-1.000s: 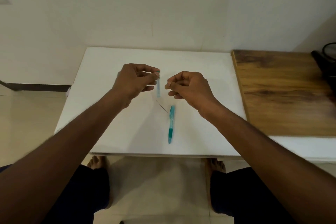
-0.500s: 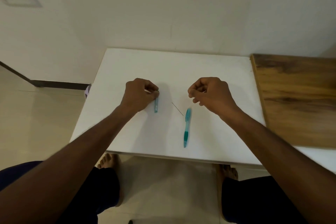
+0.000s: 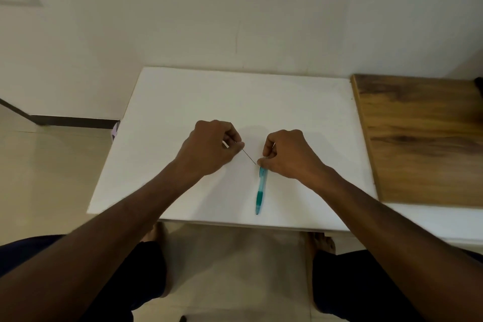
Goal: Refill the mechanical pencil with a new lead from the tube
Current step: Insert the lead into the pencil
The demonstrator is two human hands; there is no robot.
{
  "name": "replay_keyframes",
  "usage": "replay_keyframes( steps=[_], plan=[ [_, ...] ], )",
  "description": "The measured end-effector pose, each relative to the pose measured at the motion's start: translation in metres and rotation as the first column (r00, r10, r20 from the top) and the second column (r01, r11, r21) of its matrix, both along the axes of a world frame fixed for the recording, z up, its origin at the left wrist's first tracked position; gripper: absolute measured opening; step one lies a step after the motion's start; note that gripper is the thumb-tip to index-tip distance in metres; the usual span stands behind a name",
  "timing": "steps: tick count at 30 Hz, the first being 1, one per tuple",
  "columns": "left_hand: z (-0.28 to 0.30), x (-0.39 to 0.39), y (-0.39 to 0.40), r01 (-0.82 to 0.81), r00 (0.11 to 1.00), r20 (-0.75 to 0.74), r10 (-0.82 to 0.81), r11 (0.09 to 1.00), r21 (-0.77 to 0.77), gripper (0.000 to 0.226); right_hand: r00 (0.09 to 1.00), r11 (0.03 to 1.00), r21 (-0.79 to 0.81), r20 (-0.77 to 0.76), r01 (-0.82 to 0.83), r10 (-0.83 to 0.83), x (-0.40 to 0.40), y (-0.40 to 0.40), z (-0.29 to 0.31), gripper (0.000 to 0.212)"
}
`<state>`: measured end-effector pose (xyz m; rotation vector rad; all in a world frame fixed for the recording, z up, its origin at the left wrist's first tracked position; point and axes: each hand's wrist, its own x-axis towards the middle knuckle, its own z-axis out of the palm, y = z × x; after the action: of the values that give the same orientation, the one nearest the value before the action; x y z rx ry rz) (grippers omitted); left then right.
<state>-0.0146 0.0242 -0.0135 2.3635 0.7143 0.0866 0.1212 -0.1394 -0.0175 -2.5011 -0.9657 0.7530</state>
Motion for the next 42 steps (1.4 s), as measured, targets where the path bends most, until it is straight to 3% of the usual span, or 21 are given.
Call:
replay_keyframes(
  steps=[6, 13, 17, 21, 23, 25, 27, 30, 33, 36, 42],
  plan=[
    [0.002, 0.002, -0.022, 0.138, 0.990, -0.011, -0.141, 0.980, -0.143, 0.017, 0.975, 0.988, 0.022, -0.166, 0.151, -0.145, 0.009, 0.000, 0.002, 0.020],
    [-0.003, 0.002, -0.037, 0.070, 0.993, -0.089, -0.083, 0.988, -0.138, 0.034, 0.963, 0.980, 0.021, -0.190, 0.200, -0.192, 0.011, 0.001, -0.005, 0.017],
    [-0.007, 0.003, -0.047, 0.027, 0.993, -0.104, -0.048, 0.980, -0.198, 0.040, 0.883, 0.954, 0.084, -0.409, 0.288, -0.230, 0.015, 0.003, -0.003, 0.011],
    [-0.002, 0.003, -0.032, -0.013, 0.993, -0.117, -0.016, 0.969, -0.247, 0.030, 0.787, 0.922, 0.179, -0.590, 0.344, -0.180, 0.013, 0.007, -0.001, 0.020],
    [0.007, 0.002, -0.015, -0.051, 0.996, -0.081, 0.034, 0.972, -0.227, 0.027, 0.883, 0.917, 0.278, -0.447, 0.286, -0.140, 0.010, 0.007, -0.002, 0.021],
    [0.017, 0.000, 0.003, -0.105, 0.994, -0.023, 0.103, 0.981, -0.164, 0.027, 0.993, 0.945, 0.320, -0.116, 0.061, -0.025, 0.005, 0.003, -0.006, 0.018],
    [0.024, -0.003, 0.016, -0.141, 0.989, 0.021, 0.144, 0.987, -0.080, 0.030, 0.979, 0.950, 0.246, 0.122, -0.191, 0.165, -0.003, -0.002, -0.013, 0.034],
    [0.029, -0.007, 0.021, -0.141, 0.988, 0.054, 0.142, 0.990, -0.024, 0.032, 0.917, 0.928, 0.078, 0.207, -0.363, 0.341, -0.016, -0.008, -0.026, 0.058],
    [0.032, -0.010, 0.015, -0.084, 0.995, 0.053, 0.080, 0.994, 0.070, 0.033, 0.856, 0.900, -0.013, 0.303, -0.435, 0.418, -0.025, -0.012, -0.031, 0.067],
    [0.035, -0.015, 0.010, -0.048, 0.998, 0.045, 0.041, 0.985, 0.166, 0.034, 0.807, 0.875, -0.037, 0.367, -0.484, 0.462, -0.039, -0.019, -0.032, 0.070],
    [0.044, -0.018, 0.014, -0.053, 0.998, 0.032, 0.047, 0.975, 0.216, 0.036, 0.766, 0.838, -0.012, 0.397, -0.546, 0.505, -0.063, -0.043, -0.032, 0.069]
  ],
)
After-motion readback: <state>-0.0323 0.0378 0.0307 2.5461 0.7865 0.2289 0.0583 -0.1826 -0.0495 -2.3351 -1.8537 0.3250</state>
